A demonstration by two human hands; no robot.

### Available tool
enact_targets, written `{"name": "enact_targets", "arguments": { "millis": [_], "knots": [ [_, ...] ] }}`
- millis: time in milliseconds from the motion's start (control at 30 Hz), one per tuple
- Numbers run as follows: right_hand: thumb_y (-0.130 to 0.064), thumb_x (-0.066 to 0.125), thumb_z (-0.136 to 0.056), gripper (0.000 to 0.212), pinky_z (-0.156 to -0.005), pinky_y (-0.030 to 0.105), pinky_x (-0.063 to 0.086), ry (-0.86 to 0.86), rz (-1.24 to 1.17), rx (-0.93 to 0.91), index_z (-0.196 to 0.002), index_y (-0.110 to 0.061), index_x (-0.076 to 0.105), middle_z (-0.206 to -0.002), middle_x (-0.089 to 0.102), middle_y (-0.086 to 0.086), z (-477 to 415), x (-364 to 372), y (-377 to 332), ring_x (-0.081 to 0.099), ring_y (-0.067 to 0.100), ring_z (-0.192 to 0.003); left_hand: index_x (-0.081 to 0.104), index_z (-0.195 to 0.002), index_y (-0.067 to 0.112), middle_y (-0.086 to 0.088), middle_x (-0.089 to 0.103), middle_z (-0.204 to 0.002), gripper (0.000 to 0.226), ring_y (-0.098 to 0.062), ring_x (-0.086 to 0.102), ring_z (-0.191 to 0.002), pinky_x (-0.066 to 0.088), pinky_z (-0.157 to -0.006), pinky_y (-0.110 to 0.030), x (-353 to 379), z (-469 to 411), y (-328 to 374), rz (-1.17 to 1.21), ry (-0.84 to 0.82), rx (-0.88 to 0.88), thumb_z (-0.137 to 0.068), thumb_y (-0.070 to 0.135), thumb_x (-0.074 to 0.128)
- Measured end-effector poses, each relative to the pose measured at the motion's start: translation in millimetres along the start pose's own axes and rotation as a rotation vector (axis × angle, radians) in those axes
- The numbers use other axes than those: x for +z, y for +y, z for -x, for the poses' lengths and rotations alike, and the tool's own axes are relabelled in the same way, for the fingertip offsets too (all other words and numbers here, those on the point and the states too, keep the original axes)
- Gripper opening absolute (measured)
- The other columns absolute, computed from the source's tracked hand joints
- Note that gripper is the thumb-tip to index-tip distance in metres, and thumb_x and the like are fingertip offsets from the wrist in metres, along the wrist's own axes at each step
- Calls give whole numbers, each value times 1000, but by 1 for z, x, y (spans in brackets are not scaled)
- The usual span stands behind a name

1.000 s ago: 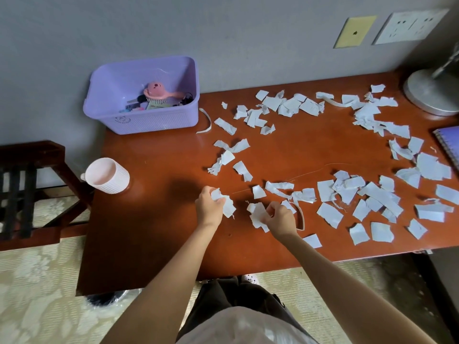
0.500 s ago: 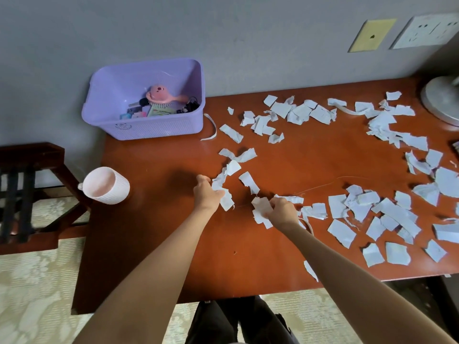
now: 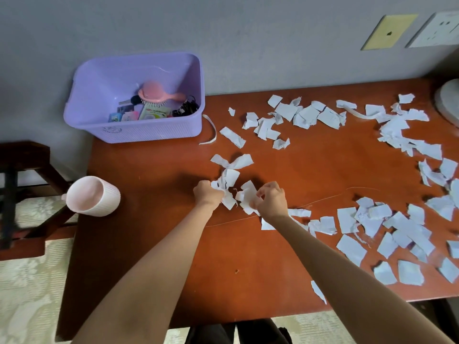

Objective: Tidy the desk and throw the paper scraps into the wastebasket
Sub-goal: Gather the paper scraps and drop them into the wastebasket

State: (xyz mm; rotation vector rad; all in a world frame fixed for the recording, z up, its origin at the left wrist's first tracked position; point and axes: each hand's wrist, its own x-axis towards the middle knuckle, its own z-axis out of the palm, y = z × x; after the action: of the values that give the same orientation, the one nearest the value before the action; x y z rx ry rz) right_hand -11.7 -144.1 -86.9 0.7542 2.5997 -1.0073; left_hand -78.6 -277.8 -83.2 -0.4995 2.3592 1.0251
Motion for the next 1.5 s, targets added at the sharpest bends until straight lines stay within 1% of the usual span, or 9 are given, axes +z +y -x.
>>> {"name": "enact_targets", "arguments": {
  "millis": [133,300,467,567,767,867,1100,1233,1500],
  "knots": [
    [-7,50,-86,14,-73,34,44,-21,-7,78,-92,-2,63,-88,60,15,-3,5,-9,57,35,-98,65,-98,-4,-17,68,-103,20,-29,66,-92,50,-67,-27,-10,-3,-10,61,37,-20,-80,4,63],
    [-8,53,-87,12,-58,26,42,-4,-68,67,-76,-12,51,-101,57,12,-1,10,-14,53,25,-77,59,-82,3,-9,60,-82,5,-17,57,-74,39,-48,-16,-23,12,-23,71,28,-17,-81,6,64],
    [-6,52,-86,10,-46,18,31,-26,-99,49,-78,-12,49,-85,53,6,2,7,-18,50,22,-75,45,-63,18,-3,55,-67,26,-16,53,-61,40,-53,-20,-34,25,-29,81,-5,91,-79,1,57],
    [-7,54,-86,6,-51,23,42,-43,-131,21,-89,-12,53,-89,59,10,2,8,-23,58,27,-80,55,-87,9,-6,59,-80,12,-16,56,-64,41,-48,-16,-40,28,-35,-4,-60,147,-79,0,58],
    [-5,57,-88,50,-89,32,52,-205,-99,-94,-135,-11,43,-124,59,11,-7,15,-46,58,28,-112,28,-140,20,-17,51,-126,75,-24,64,-76,43,-41,-13,-50,7,-41,-55,-61,131,-78,0,65],
    [-3,58,-86,53,-91,35,54,-229,-28,-78,-136,-13,43,-126,59,12,-16,26,-57,59,29,-112,36,-134,21,-18,53,-122,64,-21,64,-70,48,-42,-17,-48,-4,-35,-110,-69,153,-80,-2,63],
    [-3,57,-83,35,-82,33,55,-180,85,-13,-117,-8,58,-109,65,13,-21,36,-57,62,29,-99,60,-102,0,-19,64,-105,17,-32,64,-94,55,-71,-33,-39,-13,-33,-211,18,165,-86,-1,56],
    [-6,60,-82,23,-74,30,53,-155,52,19,-105,-5,64,-97,66,13,-18,34,-55,64,29,-90,63,-101,-3,-19,66,-103,17,-33,65,-95,56,-74,-35,-41,-12,-39,-150,64,139,-86,1,58],
    [-9,66,-81,35,-81,38,54,-86,-239,62,-114,0,61,-107,66,14,18,19,-57,63,31,-96,61,-108,1,-18,66,-102,22,-14,58,-62,42,-41,-6,-61,17,-37,74,184,139,-86,5,57]
  ]
}}
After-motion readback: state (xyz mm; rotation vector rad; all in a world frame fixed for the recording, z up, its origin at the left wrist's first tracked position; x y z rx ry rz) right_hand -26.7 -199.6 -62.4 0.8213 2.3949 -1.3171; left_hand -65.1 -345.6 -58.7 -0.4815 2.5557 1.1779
